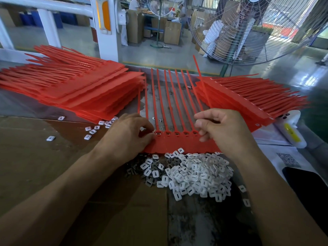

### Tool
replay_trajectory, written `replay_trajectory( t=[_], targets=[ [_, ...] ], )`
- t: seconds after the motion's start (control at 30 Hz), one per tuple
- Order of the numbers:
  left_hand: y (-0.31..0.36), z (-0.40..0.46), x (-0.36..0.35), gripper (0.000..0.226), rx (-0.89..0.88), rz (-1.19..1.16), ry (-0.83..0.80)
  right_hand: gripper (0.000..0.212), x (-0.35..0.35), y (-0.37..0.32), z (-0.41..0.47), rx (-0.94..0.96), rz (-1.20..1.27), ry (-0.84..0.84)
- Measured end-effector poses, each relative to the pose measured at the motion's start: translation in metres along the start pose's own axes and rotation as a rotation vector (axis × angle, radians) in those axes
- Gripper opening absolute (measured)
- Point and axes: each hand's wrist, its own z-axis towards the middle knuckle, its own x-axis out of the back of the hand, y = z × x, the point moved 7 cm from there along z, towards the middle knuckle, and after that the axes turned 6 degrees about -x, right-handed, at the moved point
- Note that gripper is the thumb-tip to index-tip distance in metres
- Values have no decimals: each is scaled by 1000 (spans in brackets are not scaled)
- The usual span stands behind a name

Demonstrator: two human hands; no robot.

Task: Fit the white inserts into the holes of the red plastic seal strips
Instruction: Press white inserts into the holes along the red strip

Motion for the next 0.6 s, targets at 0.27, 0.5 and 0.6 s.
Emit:
replay_trajectory(
  t=[0.27, 0.5, 0.6],
  targets=[
    [-2, 0, 1, 21, 17, 10, 11, 12, 45, 36, 18, -152, -35, 248],
    [-2, 0, 2, 21, 25, 15, 11, 13, 42, 54, 22, -212, -223, 207],
    [-1, 0, 2, 22, 26, 19, 6, 11, 36, 55, 22, -219, -277, 178]
  ],
)
